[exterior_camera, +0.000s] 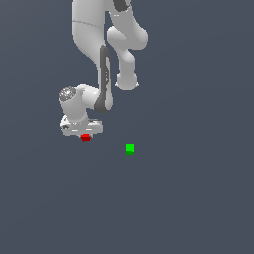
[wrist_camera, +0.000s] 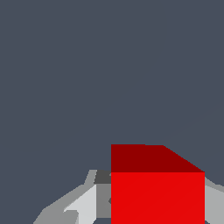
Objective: Stack the red cube on top of the green cube.
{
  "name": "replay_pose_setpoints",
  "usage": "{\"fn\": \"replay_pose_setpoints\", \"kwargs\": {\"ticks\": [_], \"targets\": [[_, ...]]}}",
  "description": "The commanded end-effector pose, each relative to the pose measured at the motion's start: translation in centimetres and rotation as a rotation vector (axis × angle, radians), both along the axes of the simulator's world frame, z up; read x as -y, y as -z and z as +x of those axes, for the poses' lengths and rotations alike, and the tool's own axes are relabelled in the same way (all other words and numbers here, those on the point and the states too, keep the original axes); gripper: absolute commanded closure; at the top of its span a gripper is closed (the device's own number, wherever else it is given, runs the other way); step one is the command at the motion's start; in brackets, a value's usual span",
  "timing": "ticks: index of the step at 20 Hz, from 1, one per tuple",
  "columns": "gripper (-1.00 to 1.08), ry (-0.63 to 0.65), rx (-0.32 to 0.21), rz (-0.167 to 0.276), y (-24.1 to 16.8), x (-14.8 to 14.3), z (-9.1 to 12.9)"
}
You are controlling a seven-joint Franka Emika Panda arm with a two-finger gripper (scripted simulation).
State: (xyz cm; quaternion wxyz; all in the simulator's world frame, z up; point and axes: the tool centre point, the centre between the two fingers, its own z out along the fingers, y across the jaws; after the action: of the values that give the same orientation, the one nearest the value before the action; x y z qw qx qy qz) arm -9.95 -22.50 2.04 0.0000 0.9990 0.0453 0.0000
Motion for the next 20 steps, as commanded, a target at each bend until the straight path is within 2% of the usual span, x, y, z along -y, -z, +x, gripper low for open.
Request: {"fn": "replay_pose_setpoints", "kwargs": {"ticks": [1,8,20], "targets": [[1.08,0.000,0.000,0.000,0.0,0.0,0.0],[1.08,0.000,0.000,0.000,-1.7,0.0,0.0],[1.08,0.000,0.000,0.000,-8.5,-0.1,-0.1]]}}
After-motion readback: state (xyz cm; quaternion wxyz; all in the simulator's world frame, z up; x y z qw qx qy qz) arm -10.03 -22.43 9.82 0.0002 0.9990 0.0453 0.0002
